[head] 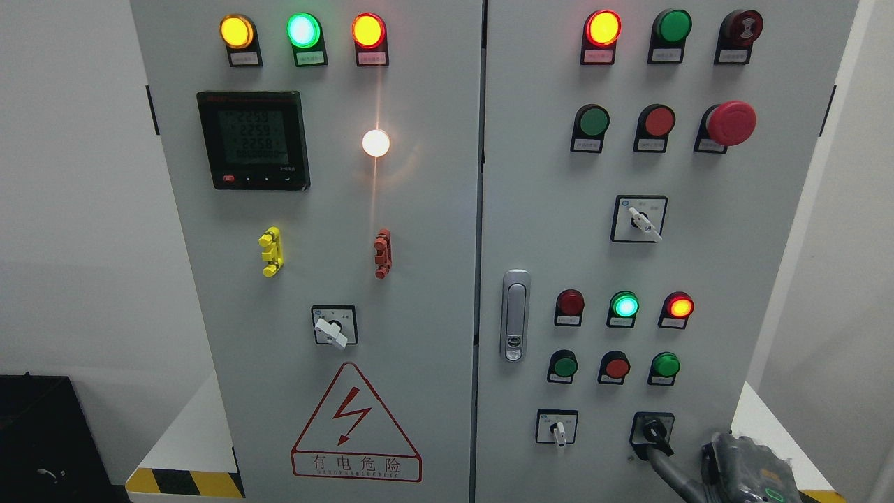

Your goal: Flip black knob to close circuit

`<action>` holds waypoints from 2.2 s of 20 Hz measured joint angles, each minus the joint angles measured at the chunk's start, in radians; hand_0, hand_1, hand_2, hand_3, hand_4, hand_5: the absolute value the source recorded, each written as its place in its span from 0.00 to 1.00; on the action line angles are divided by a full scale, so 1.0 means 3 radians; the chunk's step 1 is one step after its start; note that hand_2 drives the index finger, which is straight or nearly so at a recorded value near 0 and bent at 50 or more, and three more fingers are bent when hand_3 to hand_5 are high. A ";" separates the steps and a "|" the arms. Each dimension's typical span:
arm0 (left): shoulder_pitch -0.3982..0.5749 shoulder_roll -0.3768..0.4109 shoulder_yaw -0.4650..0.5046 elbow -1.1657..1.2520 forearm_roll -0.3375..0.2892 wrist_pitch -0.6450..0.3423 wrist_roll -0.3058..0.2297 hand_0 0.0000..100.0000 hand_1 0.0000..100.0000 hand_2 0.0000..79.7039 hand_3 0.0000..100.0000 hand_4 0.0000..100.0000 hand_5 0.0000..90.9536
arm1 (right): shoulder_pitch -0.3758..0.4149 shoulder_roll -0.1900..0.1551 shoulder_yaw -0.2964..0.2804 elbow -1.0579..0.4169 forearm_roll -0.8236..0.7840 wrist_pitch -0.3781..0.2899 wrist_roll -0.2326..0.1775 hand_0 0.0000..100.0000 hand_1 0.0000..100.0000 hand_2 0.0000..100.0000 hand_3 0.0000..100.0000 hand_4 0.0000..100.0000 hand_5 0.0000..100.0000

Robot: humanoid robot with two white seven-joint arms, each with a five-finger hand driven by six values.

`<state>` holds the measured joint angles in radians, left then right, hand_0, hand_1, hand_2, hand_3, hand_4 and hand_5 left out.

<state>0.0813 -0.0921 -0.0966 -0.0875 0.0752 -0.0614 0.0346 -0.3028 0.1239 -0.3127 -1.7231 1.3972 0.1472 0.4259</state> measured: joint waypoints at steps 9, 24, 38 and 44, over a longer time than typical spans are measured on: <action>0.0000 0.0000 0.0000 0.0000 0.0000 0.0000 0.0000 0.12 0.56 0.00 0.00 0.00 0.00 | -0.0001 0.0016 0.0001 -0.0054 -0.0004 -0.0013 0.0026 0.00 0.00 0.89 1.00 0.92 0.90; 0.0000 0.0000 0.0000 0.0000 0.0000 0.0000 0.0000 0.12 0.56 0.00 0.00 0.00 0.00 | 0.0089 0.0029 0.0136 -0.0068 0.0000 0.0013 -0.0015 0.00 0.00 0.90 1.00 0.92 0.90; 0.0000 0.0000 0.0000 0.0000 0.0000 0.0000 0.0000 0.12 0.56 0.00 0.00 0.00 0.00 | 0.0113 0.0034 0.0209 -0.0130 -0.0039 0.0028 -0.0029 0.00 0.00 0.90 1.00 0.92 0.91; 0.0000 0.0000 0.0000 0.0000 0.0000 0.0000 0.0000 0.12 0.56 0.00 0.00 0.00 0.00 | 0.0125 0.0035 0.0354 -0.0161 -0.0099 0.0057 -0.0029 0.00 0.00 0.90 1.00 0.92 0.91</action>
<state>0.0813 -0.0920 -0.0966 -0.0874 0.0751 -0.0614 0.0346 -0.2653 0.1345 -0.2066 -1.7715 1.3674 0.1642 0.4172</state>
